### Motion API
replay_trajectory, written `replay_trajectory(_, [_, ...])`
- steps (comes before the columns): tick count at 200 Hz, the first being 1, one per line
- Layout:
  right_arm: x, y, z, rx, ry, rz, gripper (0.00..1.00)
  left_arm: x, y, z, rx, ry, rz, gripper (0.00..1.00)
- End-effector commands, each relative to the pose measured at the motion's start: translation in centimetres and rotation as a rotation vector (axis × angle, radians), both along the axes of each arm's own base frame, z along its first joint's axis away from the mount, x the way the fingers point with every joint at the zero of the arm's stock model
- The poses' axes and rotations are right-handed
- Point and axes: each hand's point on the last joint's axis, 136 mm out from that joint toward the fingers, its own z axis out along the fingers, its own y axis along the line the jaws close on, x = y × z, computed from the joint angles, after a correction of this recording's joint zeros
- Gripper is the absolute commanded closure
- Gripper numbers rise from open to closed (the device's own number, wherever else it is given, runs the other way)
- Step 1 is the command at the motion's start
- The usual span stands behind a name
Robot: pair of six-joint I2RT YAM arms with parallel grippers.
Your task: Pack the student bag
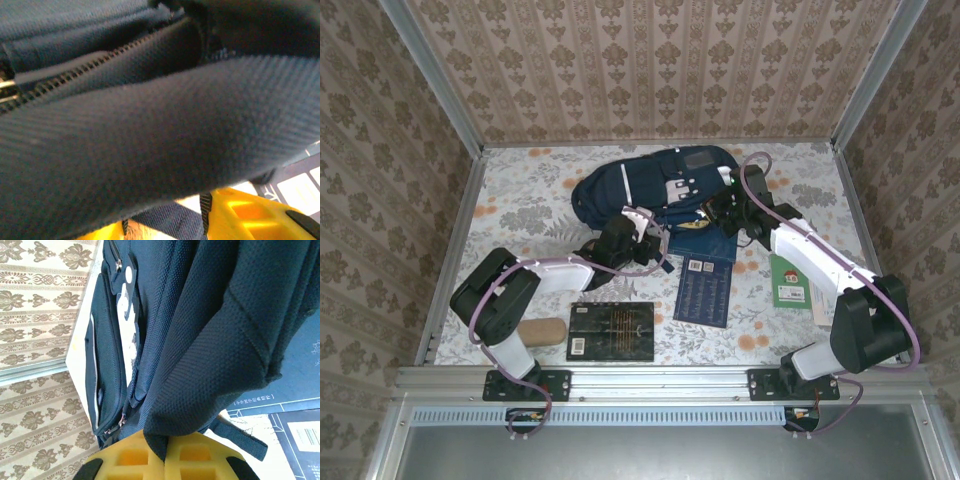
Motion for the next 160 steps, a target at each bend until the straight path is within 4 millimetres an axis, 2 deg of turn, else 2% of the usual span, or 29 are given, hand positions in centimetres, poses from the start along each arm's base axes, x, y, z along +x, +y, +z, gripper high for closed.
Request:
replay_trajectory(1, [0.3,1.3,2.1,0.050,-0.028,0.042,0.98,-0.3,0.6,-0.8,0.050,-0.005,-0.017,0.56])
replay_trajectory(43, [0.5,1.4,2.2,0.054,-0.029,0.045,0.98,0.2,0.6,-0.3,0.051,-0.021,-0.011,0.56])
replay_trajectory(105, [0.3,1.4,2.1,0.053,-0.025,0.050,0.98,1.8,0.0,2.6,-0.036,-0.050,0.017,0.56])
replay_trajectory(127, [0.2,1.3,2.0,0.052,-0.024,0.047,0.98,1.7,-0.3,3.6,-0.059,-0.054,0.005,0.56])
replay_trajectory(160, [0.2,1.4,2.0,0.056,-0.024,0.046,0.98,1.7,-0.3,4.0,-0.072,-0.056,0.004,0.56])
